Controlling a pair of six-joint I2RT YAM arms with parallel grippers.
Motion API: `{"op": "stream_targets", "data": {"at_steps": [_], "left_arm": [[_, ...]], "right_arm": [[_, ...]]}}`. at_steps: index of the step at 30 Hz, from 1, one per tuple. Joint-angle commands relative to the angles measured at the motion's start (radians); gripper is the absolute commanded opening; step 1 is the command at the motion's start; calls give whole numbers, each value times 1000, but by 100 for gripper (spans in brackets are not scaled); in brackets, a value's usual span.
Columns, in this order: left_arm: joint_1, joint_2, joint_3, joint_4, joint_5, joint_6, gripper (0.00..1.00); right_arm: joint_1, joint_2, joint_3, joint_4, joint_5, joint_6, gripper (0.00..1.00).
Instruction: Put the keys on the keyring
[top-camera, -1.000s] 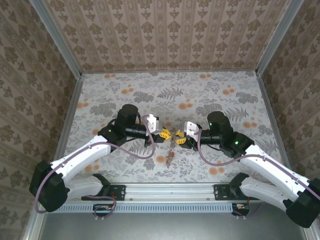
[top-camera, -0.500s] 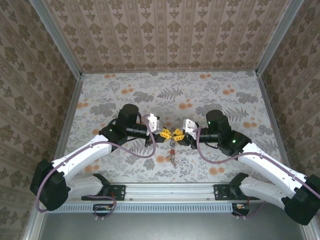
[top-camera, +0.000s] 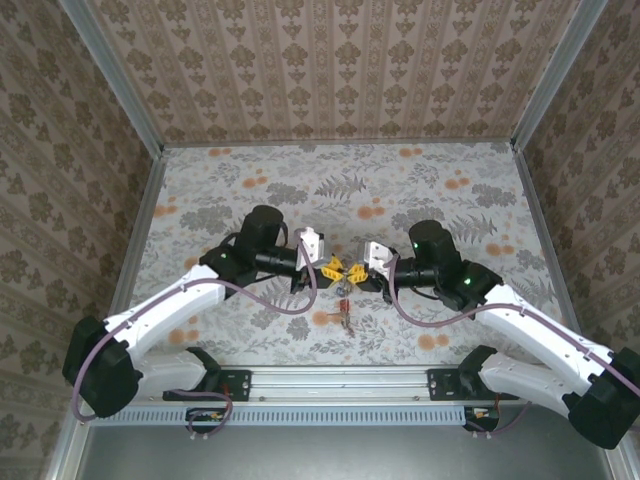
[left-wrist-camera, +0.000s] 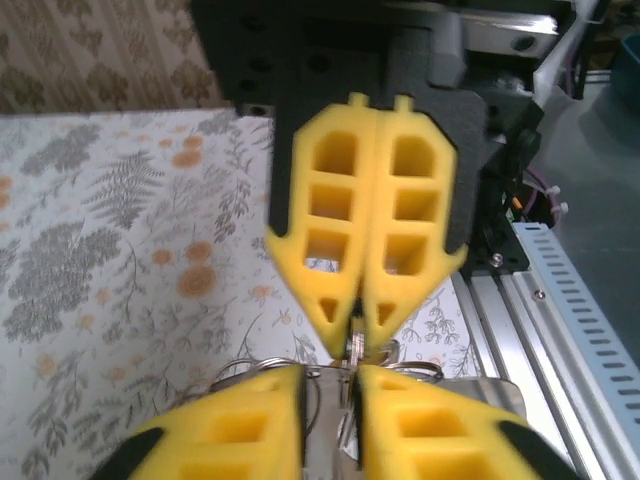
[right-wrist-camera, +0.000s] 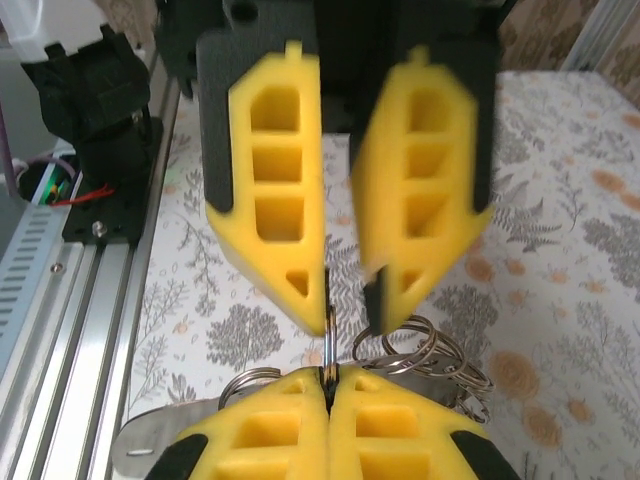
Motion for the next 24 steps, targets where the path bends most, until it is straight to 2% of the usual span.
{"op": "stream_targets", "data": {"at_steps": [1, 5, 14, 19, 24], "left_arm": [[0, 13, 87, -173, -36, 80, 27], [-6, 18, 99, -184, -40, 83, 28], [-36, 47, 119, -187, -20, 96, 28], [-59, 48, 124, -179, -47, 107, 28], [-67, 51, 131, -178, -40, 110, 22]], "right_arm": [[2, 12, 73, -113, 28, -68, 0], [2, 26, 113, -175, 53, -89, 0], [18, 41, 142, -187, 61, -82, 0], [22, 43, 139, -173, 60, -72, 0], [22, 41, 130, -162, 57, -65, 0]]}}
